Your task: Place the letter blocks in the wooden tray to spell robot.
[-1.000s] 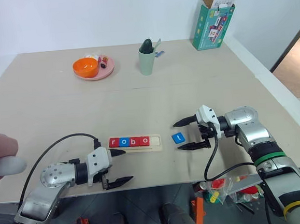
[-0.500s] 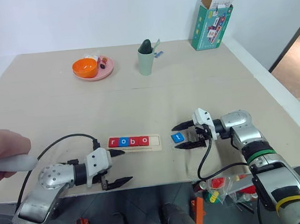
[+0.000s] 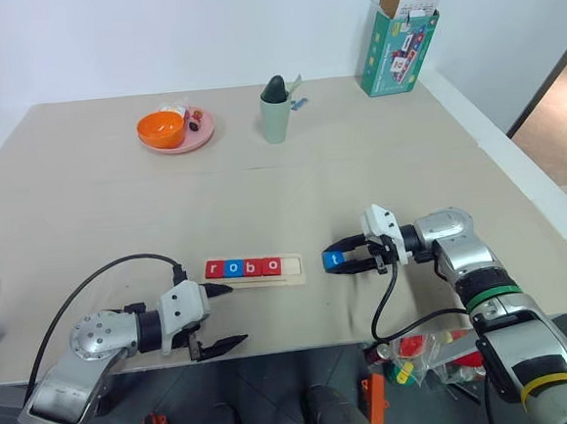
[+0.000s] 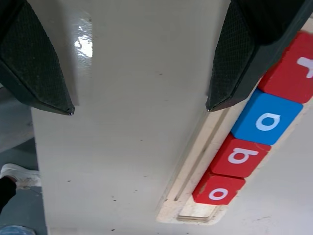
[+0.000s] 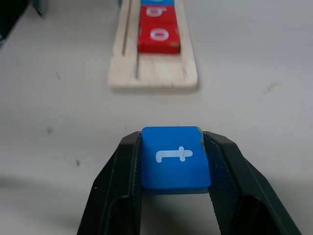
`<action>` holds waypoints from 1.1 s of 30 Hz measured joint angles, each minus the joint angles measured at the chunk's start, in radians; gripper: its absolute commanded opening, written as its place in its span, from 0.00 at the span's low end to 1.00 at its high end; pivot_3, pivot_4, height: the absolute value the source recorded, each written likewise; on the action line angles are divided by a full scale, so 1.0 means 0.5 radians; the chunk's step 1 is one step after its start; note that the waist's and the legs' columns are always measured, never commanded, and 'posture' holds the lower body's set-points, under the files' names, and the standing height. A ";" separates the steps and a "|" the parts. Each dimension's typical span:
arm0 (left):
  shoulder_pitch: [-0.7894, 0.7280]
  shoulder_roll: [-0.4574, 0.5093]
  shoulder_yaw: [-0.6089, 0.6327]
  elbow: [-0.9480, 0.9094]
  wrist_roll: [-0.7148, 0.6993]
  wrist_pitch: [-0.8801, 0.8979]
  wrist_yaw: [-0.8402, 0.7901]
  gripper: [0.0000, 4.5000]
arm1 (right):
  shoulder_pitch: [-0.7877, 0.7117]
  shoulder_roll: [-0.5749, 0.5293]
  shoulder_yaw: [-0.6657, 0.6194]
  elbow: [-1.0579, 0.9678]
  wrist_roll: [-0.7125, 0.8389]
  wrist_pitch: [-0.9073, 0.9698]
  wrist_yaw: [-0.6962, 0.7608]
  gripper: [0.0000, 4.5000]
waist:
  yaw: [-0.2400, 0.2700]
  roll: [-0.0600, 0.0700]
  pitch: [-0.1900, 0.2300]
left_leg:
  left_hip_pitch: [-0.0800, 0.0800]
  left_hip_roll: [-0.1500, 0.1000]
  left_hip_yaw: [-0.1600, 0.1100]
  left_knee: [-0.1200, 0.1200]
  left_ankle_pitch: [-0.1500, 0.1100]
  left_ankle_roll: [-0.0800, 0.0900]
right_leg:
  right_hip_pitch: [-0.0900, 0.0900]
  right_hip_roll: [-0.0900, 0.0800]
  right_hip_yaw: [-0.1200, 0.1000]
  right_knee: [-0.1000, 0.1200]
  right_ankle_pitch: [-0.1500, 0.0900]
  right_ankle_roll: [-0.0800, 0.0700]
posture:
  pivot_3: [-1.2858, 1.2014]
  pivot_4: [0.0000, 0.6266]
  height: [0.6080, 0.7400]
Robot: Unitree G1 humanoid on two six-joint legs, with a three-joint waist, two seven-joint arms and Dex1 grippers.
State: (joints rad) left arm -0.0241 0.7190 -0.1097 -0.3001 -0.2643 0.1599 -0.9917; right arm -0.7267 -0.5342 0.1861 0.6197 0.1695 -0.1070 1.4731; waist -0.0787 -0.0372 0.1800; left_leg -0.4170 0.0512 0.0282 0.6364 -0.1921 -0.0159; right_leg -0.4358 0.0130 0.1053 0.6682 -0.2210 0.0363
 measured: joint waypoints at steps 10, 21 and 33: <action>0.008 -0.005 0.001 0.008 0.000 -0.003 0.002 1.00 | 0.178 0.082 0.106 -0.850 0.001 0.718 -0.403 0.28 | 0.003 0.000 0.000 | -0.003 -0.001 -0.001 0.002 0.000 0.000 | -0.002 -0.001 -0.002 0.001 -0.002 -0.002 | 0.52 0.24 1.00; -0.050 -0.176 0.061 0.010 -0.149 0.103 0.099 1.00 | 0.182 0.119 0.192 -0.860 -0.094 0.783 -0.545 0.28 | 0.002 0.000 0.000 | -0.006 0.000 -0.002 0.002 0.000 0.000 | -0.004 0.000 -0.004 0.001 0.000 0.002 | 0.52 0.24 1.00; -0.057 -0.216 0.152 -0.067 -0.318 0.264 0.152 1.00 | 0.181 0.153 0.244 -0.795 -0.133 0.722 -0.565 0.28 | 0.002 -0.001 0.000 | -0.007 -0.001 -0.002 0.003 0.000 0.000 | -0.004 0.001 -0.003 0.001 0.000 0.002 | 0.52 0.24 1.00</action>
State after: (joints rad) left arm -0.0524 0.6111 -0.0339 -0.3336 -0.4233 0.2920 -0.9155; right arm -0.6361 -0.4579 0.3083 0.2225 0.1032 0.2542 1.1907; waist -0.0777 -0.0375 0.1798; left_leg -0.4203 0.0508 0.0271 0.6377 -0.1920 -0.0162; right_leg -0.4376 0.0132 0.1037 0.6687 -0.2211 0.0371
